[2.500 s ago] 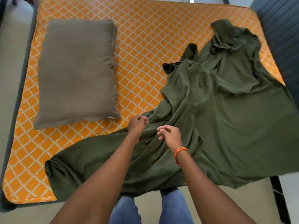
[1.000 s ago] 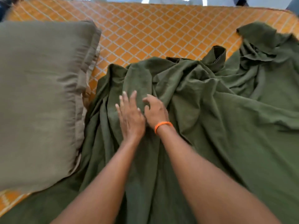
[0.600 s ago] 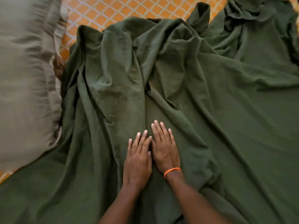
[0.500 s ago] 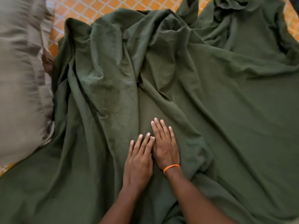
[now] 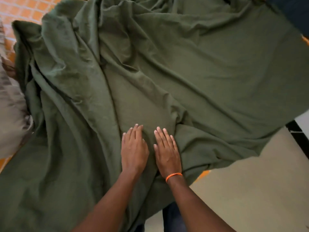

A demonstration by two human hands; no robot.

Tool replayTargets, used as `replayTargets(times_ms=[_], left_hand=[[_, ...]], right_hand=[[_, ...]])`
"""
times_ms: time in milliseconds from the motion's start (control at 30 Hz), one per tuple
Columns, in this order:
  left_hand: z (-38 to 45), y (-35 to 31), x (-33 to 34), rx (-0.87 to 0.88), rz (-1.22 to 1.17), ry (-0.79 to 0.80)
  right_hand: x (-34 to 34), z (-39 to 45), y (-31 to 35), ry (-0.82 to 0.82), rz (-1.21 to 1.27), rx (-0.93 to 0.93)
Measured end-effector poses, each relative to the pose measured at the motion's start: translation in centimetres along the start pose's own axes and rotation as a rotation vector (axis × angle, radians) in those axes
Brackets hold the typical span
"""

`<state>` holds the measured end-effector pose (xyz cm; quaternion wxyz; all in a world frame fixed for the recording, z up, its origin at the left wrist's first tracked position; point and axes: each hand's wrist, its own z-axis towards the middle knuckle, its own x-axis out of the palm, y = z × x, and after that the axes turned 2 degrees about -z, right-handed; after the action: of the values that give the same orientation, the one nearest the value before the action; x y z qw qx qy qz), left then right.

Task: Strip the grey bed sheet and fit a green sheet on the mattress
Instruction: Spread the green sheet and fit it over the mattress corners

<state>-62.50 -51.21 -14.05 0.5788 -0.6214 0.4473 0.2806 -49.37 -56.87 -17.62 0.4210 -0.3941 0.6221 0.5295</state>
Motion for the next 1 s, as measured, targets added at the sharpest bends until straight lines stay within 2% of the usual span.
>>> replayTargets(times_ms=[100,233,300,400,500,567,600,667,733,800,867,900,967,1000], left_hand=[[-4.3,-1.9,-0.4,0.193,-0.242,-0.026],[-9.6,-3.3,2.0,0.251,-0.289,0.123],[-11.5,-3.6,3.4,0.319,-0.190,0.188],[-12.9,-4.8,5.1,0.357,0.107,0.249],[-13.2,-6.9,6.2,0.312,0.261,0.214],[-13.4,-8.1,6.8,0.334,0.247,0.145],[-13.5,-8.4,7.0,0.341,0.223,0.126],[-13.8,-8.8,7.3,0.335,0.181,0.113],[-14.2,-9.4,7.2,0.315,0.115,0.082],[-15.0,-10.0,6.6,0.320,0.033,0.031],[-16.1,-10.6,5.9,0.344,-0.056,0.007],[-16.6,-10.9,5.6,0.359,-0.084,0.007],[-17.7,-11.2,5.1,0.374,-0.125,0.020],[-18.3,-11.3,5.0,0.366,-0.160,0.037]], right_hand=[[-1.1,-2.4,-0.6,-0.164,0.249,0.112],[-2.3,-5.9,-3.8,-0.536,0.240,0.680],[-2.9,-7.2,-5.3,-0.634,0.272,0.965],[-3.0,-7.5,-8.1,-0.650,0.373,1.193],[-2.6,-7.0,-10.5,-0.624,0.716,1.383],[-2.6,-7.0,-11.2,-0.576,0.969,1.395],[-2.6,-7.1,-11.4,-0.564,1.007,1.374],[-3.5,-7.9,-11.7,-0.594,0.931,1.340],[-5.2,-9.0,-11.8,-0.698,0.881,1.289],[-6.9,-9.8,-11.9,-0.780,0.931,1.243],[-8.2,-10.3,-11.8,-0.793,1.049,1.242],[-8.5,-10.4,-11.8,-0.790,1.157,1.250],[-10.1,-10.7,-11.3,-0.781,1.624,1.228],[-11.0,-11.1,-11.2,-0.700,1.863,1.235]])
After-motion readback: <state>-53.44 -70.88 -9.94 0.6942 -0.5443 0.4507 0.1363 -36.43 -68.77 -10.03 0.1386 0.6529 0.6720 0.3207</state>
